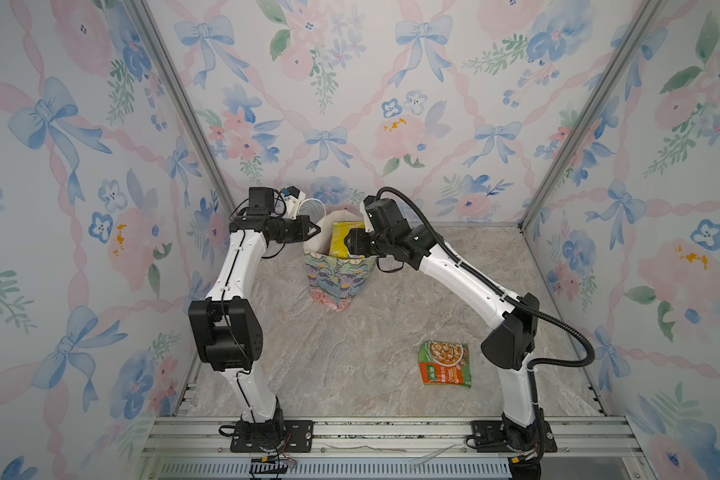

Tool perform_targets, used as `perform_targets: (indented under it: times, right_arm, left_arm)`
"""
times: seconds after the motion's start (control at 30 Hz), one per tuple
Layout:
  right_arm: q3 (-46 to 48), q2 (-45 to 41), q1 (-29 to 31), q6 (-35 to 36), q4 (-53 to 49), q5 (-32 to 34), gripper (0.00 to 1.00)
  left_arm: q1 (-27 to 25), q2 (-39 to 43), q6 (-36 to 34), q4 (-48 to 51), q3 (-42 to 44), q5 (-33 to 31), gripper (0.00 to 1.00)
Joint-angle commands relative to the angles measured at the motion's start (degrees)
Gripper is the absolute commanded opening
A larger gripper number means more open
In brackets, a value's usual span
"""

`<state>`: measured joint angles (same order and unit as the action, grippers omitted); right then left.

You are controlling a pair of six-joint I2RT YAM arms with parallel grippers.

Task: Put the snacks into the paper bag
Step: 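Lower the yellow packet into the bag and open the right gripper, then move the right gripper to the red-green noodle packet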

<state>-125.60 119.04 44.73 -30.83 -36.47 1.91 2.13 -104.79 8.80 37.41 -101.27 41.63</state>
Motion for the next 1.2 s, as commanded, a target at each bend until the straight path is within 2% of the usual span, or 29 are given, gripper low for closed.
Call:
perform_targets:
  times: [0.0,0.07,0.23,0.37,0.53,0.73,0.87,1.0,1.17]
  right_arm:
    - [-4.0,-2.9,0.2,3.0,-0.5,3.0,0.92]
    - [-4.9,-3.7,0.0,4.2,-1.1,4.7,1.00]
    - [-1.9,-8.0,-1.0,6.0,-0.8,8.7,0.97]
    - [7.0,-14.2,-2.8,5.3,1.5,9.7,0.97]
    - [23.5,-25.7,-5.3,2.5,3.7,12.5,0.97]
    - [46.1,-40.3,-7.9,-4.6,0.4,15.6,0.97]
    - [58.3,-46.8,-7.8,-13.6,-4.2,16.7,0.97]
    - [68.7,-50.1,-5.3,-22.2,-6.3,16.7,0.97]
    - [76.8,-51.2,-0.5,-30.3,-8.2,16.9,0.97]
  left_arm:
    - [-0.1,1.3,-0.5,0.1,0.6,1.1,0.00]
    - [-0.1,1.3,-0.6,0.1,0.6,1.1,0.00]
    - [-0.1,1.3,-0.6,0.1,0.6,1.2,0.00]
    - [-0.1,1.2,-0.5,0.1,0.6,1.1,0.00]
    - [-0.1,1.2,-0.6,0.2,0.6,1.0,0.00]
    - [-0.1,1.0,-0.5,0.1,0.6,1.1,0.00]
    - [-0.1,1.1,-0.5,0.1,0.4,1.3,0.00]
    - [-0.1,1.1,-0.5,0.1,0.4,1.3,0.00]
    - [-0.2,1.2,-0.5,0.2,0.6,1.1,0.00]
